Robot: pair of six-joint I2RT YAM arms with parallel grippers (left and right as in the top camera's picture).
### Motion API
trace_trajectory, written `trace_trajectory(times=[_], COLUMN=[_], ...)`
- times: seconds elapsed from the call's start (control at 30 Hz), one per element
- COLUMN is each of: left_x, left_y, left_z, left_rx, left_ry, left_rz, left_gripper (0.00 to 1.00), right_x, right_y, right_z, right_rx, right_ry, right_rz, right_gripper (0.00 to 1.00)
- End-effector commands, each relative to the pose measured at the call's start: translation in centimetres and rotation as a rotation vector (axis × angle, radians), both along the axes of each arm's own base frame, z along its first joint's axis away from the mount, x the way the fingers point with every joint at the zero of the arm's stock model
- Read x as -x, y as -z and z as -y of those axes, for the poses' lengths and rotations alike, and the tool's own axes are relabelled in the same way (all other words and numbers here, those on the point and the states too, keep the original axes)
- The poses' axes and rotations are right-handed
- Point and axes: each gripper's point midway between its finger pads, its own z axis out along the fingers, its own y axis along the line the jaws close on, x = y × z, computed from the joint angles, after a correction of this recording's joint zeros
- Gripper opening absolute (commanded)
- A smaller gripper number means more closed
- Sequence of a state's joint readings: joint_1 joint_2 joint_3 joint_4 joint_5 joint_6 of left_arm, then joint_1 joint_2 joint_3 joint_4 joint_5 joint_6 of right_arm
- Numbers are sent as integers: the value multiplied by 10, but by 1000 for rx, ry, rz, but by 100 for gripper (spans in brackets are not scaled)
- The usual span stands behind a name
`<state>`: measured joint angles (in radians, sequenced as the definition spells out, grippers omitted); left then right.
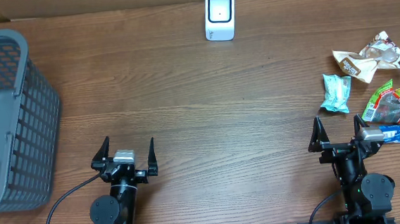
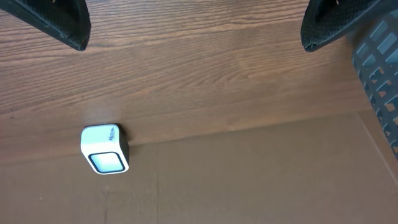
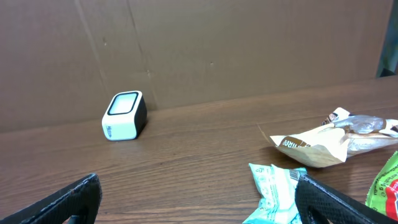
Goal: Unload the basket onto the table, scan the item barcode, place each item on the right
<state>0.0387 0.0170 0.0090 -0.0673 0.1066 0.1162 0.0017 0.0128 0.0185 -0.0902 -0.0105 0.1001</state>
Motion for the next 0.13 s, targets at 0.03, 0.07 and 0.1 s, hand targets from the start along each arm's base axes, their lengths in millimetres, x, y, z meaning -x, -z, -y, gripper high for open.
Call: trace_trajectory(times=[0.03, 0.07, 0.1], left_x=[0, 0, 0], left_y=[0, 0, 0], left_z=[0, 0, 0], left_rx=[-27, -27, -27], left_ry=[-3, -3, -3], left_rz=[7, 7, 7], left_gripper=[100, 100, 100], right_x=[0, 0, 0], right_y=[1, 1, 1], right_z=[0, 0, 0], right_rx=[4, 4, 4], right_ry=[4, 4, 4], right_rz=[6, 6, 6], right_gripper=[100, 100, 100])
